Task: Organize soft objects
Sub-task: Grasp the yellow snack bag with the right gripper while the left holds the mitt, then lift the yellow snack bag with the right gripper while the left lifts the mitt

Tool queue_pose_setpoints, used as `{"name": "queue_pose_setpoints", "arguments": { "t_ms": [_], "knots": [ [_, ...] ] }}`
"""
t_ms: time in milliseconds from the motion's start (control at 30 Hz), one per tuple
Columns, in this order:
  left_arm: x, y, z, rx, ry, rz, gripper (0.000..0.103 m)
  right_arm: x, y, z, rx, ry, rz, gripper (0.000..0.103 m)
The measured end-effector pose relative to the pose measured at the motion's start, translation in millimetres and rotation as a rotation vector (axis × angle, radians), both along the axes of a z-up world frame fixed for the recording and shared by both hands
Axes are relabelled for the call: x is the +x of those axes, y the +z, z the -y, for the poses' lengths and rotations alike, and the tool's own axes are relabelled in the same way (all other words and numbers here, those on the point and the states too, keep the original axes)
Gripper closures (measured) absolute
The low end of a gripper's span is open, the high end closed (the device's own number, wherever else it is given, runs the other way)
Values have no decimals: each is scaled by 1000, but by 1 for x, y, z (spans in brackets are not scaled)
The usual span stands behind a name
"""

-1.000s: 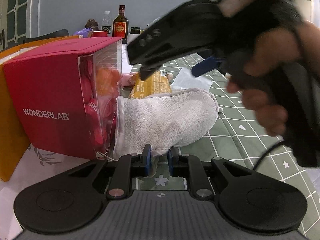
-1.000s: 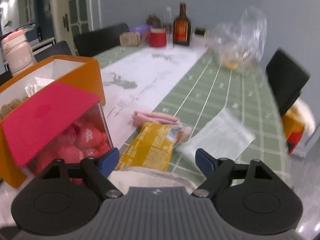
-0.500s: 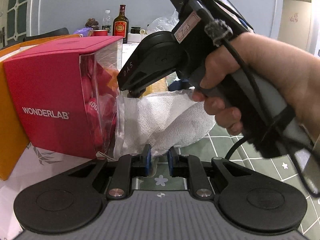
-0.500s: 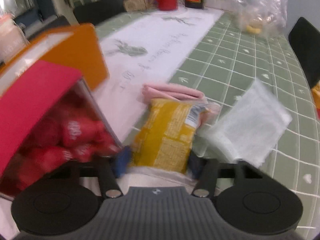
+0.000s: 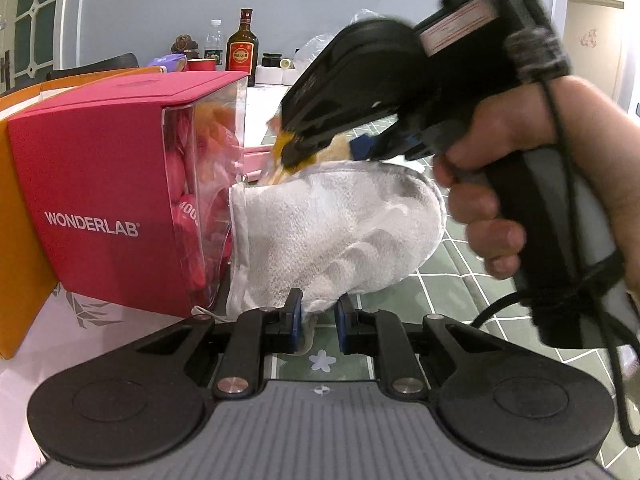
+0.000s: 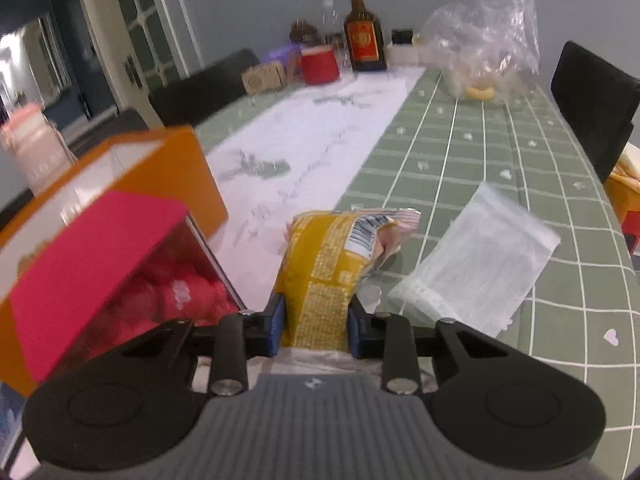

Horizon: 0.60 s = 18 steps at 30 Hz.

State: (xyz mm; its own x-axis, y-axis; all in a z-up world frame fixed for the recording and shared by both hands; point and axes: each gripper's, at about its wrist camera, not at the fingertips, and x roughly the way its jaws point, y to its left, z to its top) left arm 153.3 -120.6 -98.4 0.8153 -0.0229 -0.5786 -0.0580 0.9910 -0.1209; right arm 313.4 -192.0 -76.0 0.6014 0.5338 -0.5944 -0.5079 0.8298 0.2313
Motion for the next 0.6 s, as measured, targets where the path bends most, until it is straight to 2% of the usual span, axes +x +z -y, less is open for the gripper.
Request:
{"name": "queue_pose_setpoints", "arguments": {
  "t_ms": [133,267,333,500,600],
  "knots": [
    [0,0,-1,2,0,0,84,-17,16,19,90,-71,120,73],
    [0,1,-3,1,0,0,84,-31,30,49,264,-137,160,73],
    [-1,1,-4,-2,0,0,84,-39,37,61,307,-157,171,73],
    [0,2,-3,8,-1,-2,84,-76,51,93,345,-172,197,73],
    [0,2,-2,10,-1,-2,84,-97,55,109,288,-182,183,73]
  ]
}}
